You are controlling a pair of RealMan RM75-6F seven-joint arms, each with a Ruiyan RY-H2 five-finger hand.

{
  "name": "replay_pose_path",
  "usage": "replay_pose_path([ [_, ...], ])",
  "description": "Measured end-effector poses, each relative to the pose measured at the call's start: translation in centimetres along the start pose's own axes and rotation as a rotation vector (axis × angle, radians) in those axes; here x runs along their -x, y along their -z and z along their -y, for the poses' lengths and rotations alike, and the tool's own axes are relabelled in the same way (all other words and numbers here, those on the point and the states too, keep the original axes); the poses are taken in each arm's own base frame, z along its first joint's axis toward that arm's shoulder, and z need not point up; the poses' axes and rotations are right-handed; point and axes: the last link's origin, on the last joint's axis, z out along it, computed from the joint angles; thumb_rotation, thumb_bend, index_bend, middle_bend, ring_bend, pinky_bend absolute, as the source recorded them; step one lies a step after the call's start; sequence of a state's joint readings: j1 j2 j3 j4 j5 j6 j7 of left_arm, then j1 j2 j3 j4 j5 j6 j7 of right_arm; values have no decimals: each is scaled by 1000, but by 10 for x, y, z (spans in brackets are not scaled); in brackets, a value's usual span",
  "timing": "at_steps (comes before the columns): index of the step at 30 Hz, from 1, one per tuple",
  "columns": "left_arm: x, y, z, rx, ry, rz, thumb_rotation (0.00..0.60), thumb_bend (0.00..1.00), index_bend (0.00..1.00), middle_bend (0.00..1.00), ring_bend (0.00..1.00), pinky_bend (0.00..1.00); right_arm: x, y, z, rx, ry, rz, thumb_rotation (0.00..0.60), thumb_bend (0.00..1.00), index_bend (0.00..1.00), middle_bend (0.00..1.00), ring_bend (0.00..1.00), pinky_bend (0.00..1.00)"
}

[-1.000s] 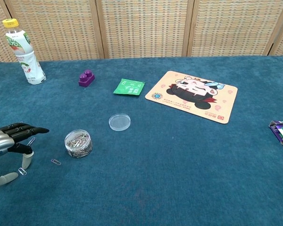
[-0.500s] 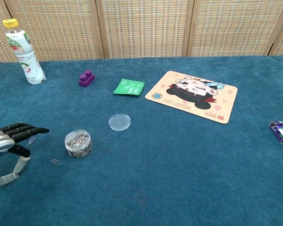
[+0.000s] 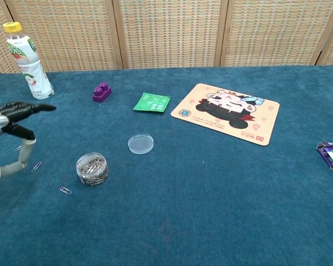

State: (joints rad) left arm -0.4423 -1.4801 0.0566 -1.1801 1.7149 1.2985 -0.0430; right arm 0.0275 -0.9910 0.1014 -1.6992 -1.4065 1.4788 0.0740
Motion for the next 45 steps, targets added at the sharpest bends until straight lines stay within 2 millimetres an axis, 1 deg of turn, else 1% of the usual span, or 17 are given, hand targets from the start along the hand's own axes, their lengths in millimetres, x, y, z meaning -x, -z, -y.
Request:
replay_pose_path([
  [2,-13,-12,-3,4,8,-24,600,401,698,0,0,0,0,0,0,0,1,1,600,0,26,0,0,0],
  [6,-24,-33,-9,2,-4,-10,600,402,698,0,0,0,1,-1,-1,1,2,3,600,0,25,0,0,0],
  [10,-25,-52,-17,-16,-14,24,600,402,698,0,0,0,2,-1,0,-1,7,10,600,0,25,0,0,0],
  [15,-18,-74,-35,-27,10,80,600,402,698,0,0,0,3,-1,1,-3,10,11,600,0,25,0,0,0],
  [20,-10,-82,-49,-19,40,109,600,402,698,0,0,0,4,-2,0,0,10,12,600,0,25,0,0,0],
  [25,-5,-83,-52,-16,38,117,600,402,693,0,0,0,3,-1,0,-1,10,12,600,0,26,0,0,0],
  [29,-2,-83,-54,-18,46,126,600,403,657,0,0,0,3,-1,0,0,7,10,600,0,25,0,0,0],
  [32,1,-82,-53,-21,49,132,600,403,579,0,0,0,3,-1,0,-1,4,10,600,0,26,0,0,0],
  [35,4,-82,-55,-22,61,135,600,404,442,0,0,0,3,-1,0,-3,4,10,600,0,25,0,0,0],
  [37,4,-83,-55,-21,65,133,600,404,332,0,0,0,3,-1,0,-3,3,10,600,0,25,0,0,0],
  [39,3,-83,-56,-20,71,130,600,392,264,0,0,0,3,-1,0,-2,1,9,600,0,25,0,0,0],
  [40,3,-83,-55,-20,73,129,600,375,239,0,0,0,2,-1,0,-2,1,8,600,0,25,0,0,0],
  [43,2,-82,-55,-18,81,127,600,327,208,0,0,0,2,-1,0,-2,-1,7,600,0,25,0,0,0],
  [45,1,-82,-55,-14,86,127,600,313,187,0,0,0,2,-1,0,-2,-1,7,600,0,25,0,0,0],
])
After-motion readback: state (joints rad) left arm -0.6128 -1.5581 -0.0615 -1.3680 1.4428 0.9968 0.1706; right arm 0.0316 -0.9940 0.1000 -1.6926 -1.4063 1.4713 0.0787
